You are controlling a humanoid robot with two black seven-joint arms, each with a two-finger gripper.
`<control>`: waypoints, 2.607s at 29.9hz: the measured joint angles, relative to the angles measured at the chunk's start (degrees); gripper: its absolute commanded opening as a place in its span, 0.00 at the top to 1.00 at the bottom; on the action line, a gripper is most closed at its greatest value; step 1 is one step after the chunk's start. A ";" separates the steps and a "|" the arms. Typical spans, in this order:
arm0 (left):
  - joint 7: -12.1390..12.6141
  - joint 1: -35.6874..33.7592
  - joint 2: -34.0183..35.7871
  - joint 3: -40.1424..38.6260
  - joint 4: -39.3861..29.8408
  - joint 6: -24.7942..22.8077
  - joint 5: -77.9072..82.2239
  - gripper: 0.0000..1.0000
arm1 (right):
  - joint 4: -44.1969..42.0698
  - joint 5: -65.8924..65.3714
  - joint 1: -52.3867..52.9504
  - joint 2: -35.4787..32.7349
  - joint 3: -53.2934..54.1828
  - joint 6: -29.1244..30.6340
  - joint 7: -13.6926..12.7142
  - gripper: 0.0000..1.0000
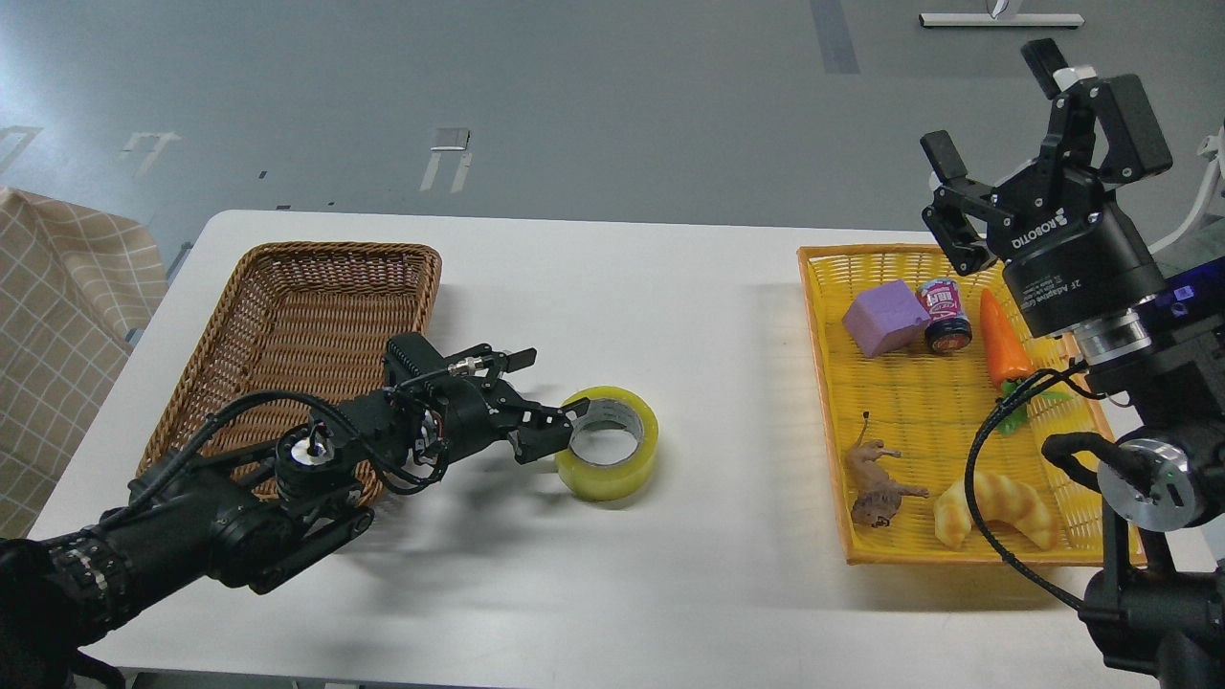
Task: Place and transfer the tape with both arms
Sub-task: 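Close the left gripper on the rim of the tape roll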
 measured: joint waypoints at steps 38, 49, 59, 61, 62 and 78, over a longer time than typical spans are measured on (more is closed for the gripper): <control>-4.65 -2.47 0.47 3.98 0.10 0.07 -0.08 0.03 | -0.03 -0.03 3.87 -0.60 -0.35 -0.52 -3.79 0.00; -4.69 -2.50 0.58 5.89 0.33 -0.03 -0.07 0.11 | -0.25 -0.03 2.83 -0.62 -0.37 -0.58 -3.76 0.00; -4.38 -3.37 0.49 7.51 1.56 -0.03 -0.08 0.25 | -0.22 -0.03 1.14 -0.58 -0.37 -0.61 -3.70 0.00; -4.20 -3.38 0.41 7.51 1.75 -0.03 -0.08 0.29 | -0.18 -0.03 0.99 -0.58 -0.36 -0.65 -3.70 0.00; -4.15 -3.39 0.35 7.51 1.82 -0.03 -0.08 0.31 | -0.18 -0.03 0.84 -0.58 -0.36 -0.71 -3.70 0.00; -3.04 -4.01 0.32 9.33 2.07 -0.05 -0.22 0.84 | -0.64 -0.10 -0.36 -0.47 -0.47 -1.38 -3.64 0.00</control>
